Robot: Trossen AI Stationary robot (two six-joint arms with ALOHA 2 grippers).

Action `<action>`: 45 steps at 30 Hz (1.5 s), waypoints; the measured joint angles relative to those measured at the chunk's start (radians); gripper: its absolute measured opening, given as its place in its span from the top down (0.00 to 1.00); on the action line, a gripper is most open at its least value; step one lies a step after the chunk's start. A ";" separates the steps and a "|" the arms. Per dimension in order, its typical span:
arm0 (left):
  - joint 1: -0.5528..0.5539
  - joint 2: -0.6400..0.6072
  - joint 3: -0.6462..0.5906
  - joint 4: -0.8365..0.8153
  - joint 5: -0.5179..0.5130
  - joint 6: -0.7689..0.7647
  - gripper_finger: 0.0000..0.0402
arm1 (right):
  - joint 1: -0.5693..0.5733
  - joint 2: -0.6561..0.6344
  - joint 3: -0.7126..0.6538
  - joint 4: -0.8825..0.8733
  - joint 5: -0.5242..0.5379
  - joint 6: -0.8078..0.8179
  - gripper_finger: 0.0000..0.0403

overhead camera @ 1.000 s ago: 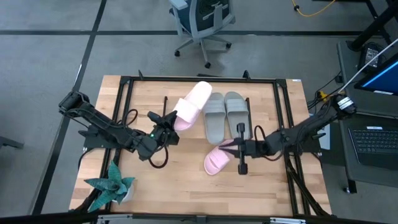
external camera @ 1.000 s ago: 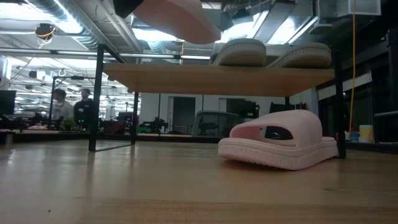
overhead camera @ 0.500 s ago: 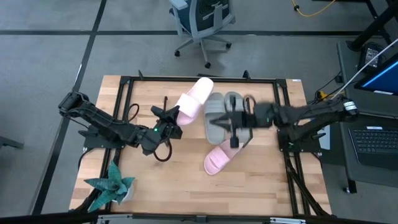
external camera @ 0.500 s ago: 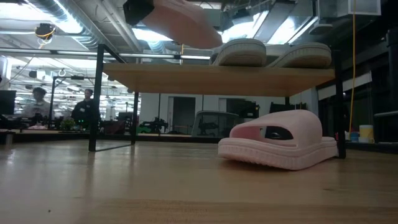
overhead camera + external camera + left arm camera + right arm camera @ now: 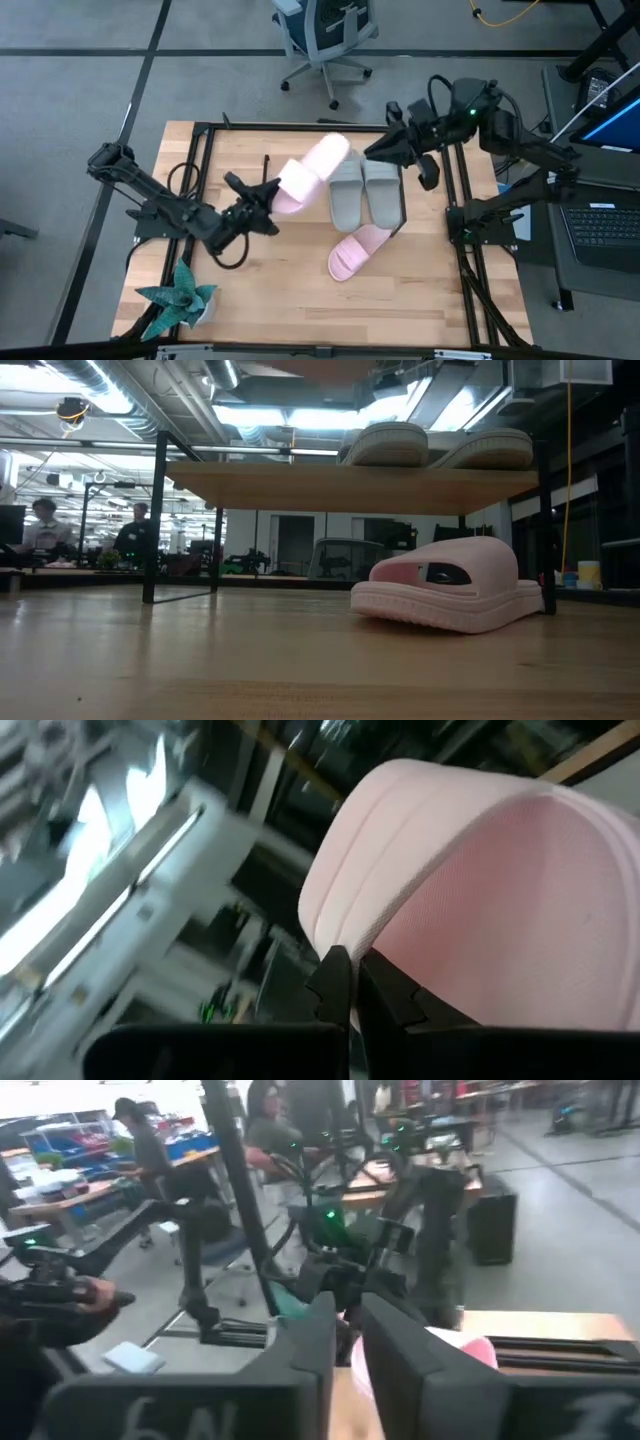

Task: Pick and place slides into the shelf
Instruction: Put the left pink slide on the shelf

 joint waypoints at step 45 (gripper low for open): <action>0.067 0.005 0.000 -0.014 0.092 0.367 1.00 | -0.029 0.347 0.002 0.004 -0.124 0.260 0.58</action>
